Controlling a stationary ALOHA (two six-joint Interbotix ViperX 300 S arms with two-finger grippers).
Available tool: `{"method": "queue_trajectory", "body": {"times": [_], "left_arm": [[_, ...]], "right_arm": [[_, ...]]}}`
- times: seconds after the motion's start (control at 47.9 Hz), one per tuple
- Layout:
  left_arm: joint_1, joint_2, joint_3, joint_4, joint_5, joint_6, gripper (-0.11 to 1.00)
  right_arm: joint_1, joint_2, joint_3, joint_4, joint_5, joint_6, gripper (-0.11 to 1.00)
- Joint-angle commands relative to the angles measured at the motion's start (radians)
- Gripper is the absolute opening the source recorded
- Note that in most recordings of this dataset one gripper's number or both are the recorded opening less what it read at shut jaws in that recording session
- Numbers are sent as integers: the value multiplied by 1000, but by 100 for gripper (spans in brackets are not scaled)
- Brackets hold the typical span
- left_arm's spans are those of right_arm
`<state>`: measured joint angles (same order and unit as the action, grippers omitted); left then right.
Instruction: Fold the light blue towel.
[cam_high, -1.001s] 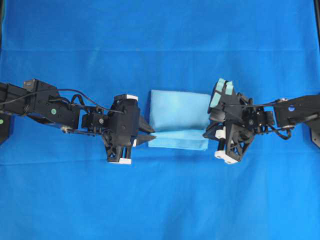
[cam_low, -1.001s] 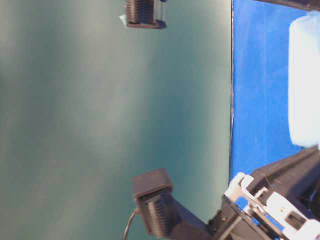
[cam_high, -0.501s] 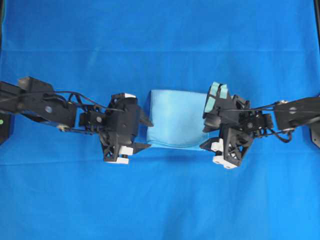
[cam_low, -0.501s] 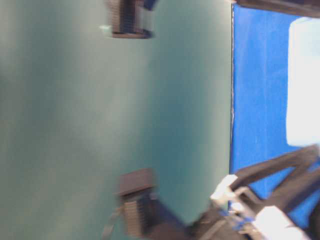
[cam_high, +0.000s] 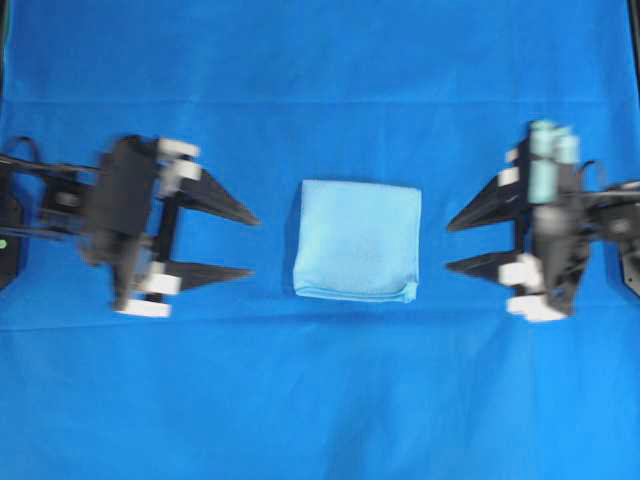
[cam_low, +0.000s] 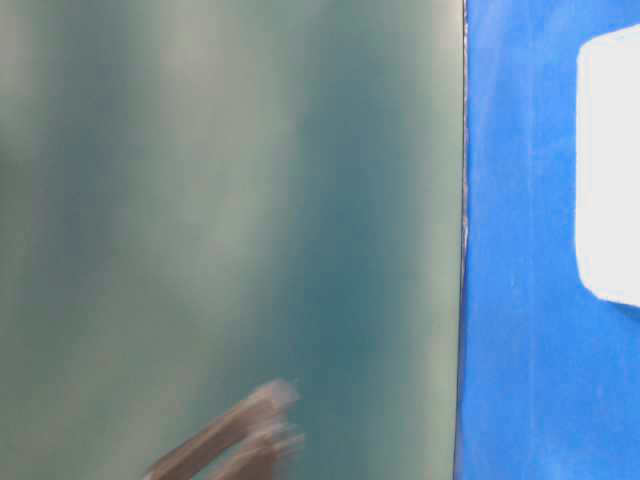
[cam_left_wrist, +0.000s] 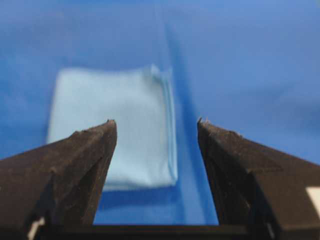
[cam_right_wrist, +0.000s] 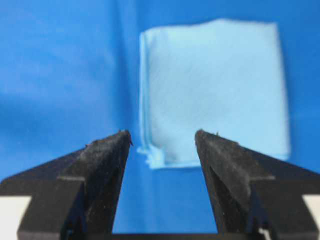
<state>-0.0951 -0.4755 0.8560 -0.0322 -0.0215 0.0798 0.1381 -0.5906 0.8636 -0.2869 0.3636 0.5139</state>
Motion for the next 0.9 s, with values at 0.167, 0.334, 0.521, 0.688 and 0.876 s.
{"method": "queue_trajectory", "body": {"times": [0.167, 0.334, 0.521, 0.688, 0.876], "left_arm": [[0, -259, 98, 3, 3, 2, 64], [-2, -383, 158, 3, 21, 15, 64], [-2, -502, 249, 3, 23, 57, 64], [0, -588, 321, 3, 18, 55, 63], [0, -664, 423, 3, -8, 29, 62]], "right_arm": [[-11, -276, 61, -130, 57, 0, 60], [-15, -440, 133, -164, 86, 0, 60], [-17, -549, 229, -166, 87, 0, 60], [-43, -580, 295, -166, 71, 6, 60], [-86, -606, 374, -166, -14, 6, 60]]}}
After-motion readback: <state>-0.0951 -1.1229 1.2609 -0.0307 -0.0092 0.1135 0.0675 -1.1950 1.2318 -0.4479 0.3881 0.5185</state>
